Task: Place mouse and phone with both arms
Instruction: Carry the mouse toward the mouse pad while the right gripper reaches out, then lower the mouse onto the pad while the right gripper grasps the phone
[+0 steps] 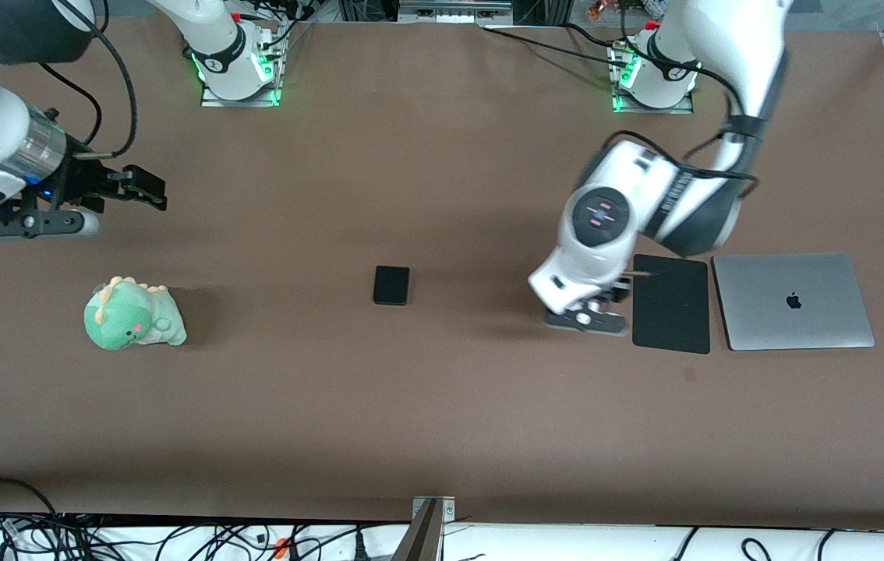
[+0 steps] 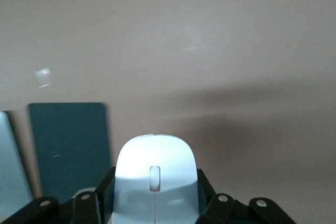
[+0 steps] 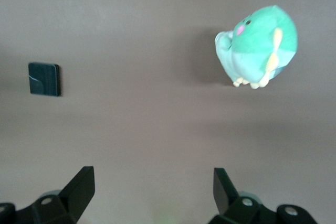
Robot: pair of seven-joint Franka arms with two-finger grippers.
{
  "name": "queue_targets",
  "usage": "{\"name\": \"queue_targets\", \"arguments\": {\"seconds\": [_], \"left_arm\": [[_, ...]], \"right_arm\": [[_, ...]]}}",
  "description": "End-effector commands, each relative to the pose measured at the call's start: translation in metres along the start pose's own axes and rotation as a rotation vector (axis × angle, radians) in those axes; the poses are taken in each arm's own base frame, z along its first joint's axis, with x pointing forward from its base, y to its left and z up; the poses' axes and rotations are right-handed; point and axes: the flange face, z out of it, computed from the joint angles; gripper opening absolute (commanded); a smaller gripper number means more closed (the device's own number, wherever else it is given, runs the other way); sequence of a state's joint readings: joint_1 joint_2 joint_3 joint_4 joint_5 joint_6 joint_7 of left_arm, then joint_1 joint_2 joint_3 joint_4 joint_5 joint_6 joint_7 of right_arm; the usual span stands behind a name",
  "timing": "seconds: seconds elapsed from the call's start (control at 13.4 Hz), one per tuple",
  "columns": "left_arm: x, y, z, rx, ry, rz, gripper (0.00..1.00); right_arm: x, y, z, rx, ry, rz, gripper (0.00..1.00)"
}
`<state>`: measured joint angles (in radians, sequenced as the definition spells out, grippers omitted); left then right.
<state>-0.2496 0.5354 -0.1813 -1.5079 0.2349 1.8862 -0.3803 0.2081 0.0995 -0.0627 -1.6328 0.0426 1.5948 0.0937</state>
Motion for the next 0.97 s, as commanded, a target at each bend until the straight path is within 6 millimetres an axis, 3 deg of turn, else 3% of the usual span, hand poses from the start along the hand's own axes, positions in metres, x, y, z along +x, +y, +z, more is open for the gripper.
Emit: {"name": "queue_targets", "arguments": {"seconds": [0.0,0.15,0.22,0.37,0.45,0.67,0.9], "left_arm": [[-0.001,-0.051,0.014,-0.008,-0.074,-0.025,0.29],[0.005,-0.102,0.040,-0.019,-0.115,-0.059,0.29],[0.007,-0.114,0.054,-0.026,-0.131,-0.071,0.30],[0.008,-0.142,0.077,-0.034,-0.159,-0.108,0.30],[0.005,-0.150,0.095,-0.039,-0.167,-0.111,0.30],[-0.011,-0.182,0.140,-0.070,-0.105,-0.043,0.30],[-0.032,-0.175,0.174,-0.104,0.017,-0.001,0.30]], "right_arm": [[0.005,-0.023,0.015,-0.017,-0.048,-0.042,1.00],[0.014,-0.059,0.033,-0.014,-0.033,-0.067,1.00],[0.021,-0.075,0.049,-0.004,-0.019,-0.030,1.00],[0.028,-0.127,0.088,0.021,0.006,0.017,1.00],[0.033,-0.156,0.108,0.019,0.026,0.053,1.00],[0.048,-0.213,0.172,0.031,0.075,0.158,1.00],[0.055,-0.267,0.243,0.055,0.140,0.262,1.00]]}}
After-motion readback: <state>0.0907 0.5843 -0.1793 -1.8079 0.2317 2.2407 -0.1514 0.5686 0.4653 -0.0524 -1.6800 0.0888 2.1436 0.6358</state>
